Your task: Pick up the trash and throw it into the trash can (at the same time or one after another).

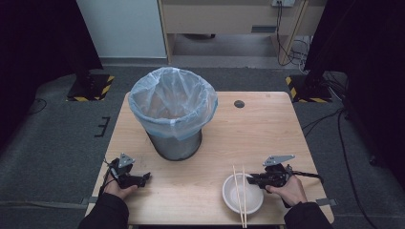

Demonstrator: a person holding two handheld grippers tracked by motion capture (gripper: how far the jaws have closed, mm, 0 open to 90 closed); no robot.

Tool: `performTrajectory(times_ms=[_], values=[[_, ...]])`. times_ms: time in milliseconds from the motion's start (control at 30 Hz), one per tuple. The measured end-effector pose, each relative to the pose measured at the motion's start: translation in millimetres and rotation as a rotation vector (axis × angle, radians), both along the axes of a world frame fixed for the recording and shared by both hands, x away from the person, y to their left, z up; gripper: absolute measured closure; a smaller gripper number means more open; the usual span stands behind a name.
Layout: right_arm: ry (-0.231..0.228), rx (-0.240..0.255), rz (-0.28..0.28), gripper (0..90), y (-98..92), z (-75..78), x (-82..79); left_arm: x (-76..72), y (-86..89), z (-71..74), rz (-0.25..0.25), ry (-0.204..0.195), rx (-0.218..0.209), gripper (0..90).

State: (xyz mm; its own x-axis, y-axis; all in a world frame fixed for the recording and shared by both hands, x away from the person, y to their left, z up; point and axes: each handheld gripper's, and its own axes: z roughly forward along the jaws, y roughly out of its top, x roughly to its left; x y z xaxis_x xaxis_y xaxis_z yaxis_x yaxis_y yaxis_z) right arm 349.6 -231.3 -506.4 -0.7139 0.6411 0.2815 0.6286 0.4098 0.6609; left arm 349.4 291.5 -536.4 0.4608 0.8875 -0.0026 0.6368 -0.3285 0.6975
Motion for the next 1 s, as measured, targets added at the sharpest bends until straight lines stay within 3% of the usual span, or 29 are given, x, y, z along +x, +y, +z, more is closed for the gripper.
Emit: performTrajectory(times_ms=[200,467,700,1000], values=[[-0.017,0.015,-0.009,80.3,-2.5,2.1,4.3,0.0,0.0,0.0,0.0,0.0,0.0,0.0],[-0.054,0.021,-0.063,80.4,-4.4,2.1,16.2,0.0,0.0,0.0,0.0,0.0,0.0,0.0],[-0.101,0.034,-0.098,80.6,-7.3,3.5,30.8,0.0,0.0,0.0,0.0,0.0,0.0,0.0],[-0.112,0.035,-0.108,80.1,-8.3,0.8,53.8,0.0,0.1,0.0,-0.001,0.0,-0.001,0.0]])
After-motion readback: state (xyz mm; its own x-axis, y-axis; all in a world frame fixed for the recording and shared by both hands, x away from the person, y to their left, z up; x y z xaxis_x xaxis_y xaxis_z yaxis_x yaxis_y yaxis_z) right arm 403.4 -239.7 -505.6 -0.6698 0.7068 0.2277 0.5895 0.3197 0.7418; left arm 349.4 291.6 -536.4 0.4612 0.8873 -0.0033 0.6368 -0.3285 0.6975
